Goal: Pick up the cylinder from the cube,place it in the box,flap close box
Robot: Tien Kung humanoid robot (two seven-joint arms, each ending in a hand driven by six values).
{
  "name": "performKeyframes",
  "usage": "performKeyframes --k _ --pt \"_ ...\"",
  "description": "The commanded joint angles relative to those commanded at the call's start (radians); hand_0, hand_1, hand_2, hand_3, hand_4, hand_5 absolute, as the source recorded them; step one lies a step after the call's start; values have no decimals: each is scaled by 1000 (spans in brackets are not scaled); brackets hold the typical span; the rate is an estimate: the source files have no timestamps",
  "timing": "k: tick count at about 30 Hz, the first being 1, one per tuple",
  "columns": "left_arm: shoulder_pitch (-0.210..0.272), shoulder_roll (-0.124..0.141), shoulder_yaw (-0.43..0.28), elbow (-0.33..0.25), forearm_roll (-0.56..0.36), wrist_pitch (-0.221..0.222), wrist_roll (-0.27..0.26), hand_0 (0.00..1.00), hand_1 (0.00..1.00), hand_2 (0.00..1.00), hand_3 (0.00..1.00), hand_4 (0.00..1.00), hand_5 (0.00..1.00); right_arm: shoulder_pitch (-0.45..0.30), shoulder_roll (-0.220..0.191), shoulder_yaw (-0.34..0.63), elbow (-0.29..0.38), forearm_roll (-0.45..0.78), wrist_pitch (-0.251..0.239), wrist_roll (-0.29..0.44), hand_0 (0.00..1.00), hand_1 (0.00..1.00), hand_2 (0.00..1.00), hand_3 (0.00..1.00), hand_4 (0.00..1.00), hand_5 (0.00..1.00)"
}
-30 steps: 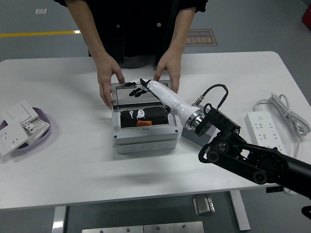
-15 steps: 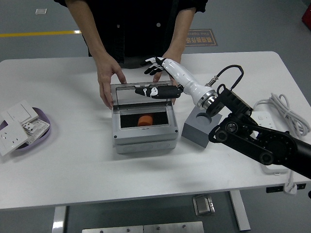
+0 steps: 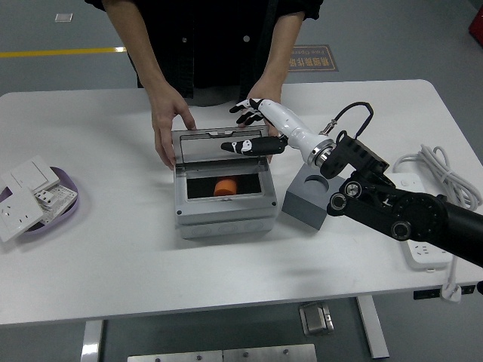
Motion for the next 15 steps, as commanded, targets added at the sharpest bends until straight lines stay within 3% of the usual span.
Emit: performKeyframes --k 9,10,15 --pt "1 -4 12 0 -16 1 -7 616 639 627 633 688 245 -71 -54 9 167 -56 -21 -14 735 647 639 735 973 534" --pt "1 -4 14 0 -18 1 -8 616 638 627 633 687 244 -80 -60 8 187 -60 -23 -16 603 630 635 730 962 537" --pt "3 -6 18 -1 -23 1 -10 616 638 627 633 687 244 -126 -86 7 280 -82 -30 -28 603 630 635 730 962 537"
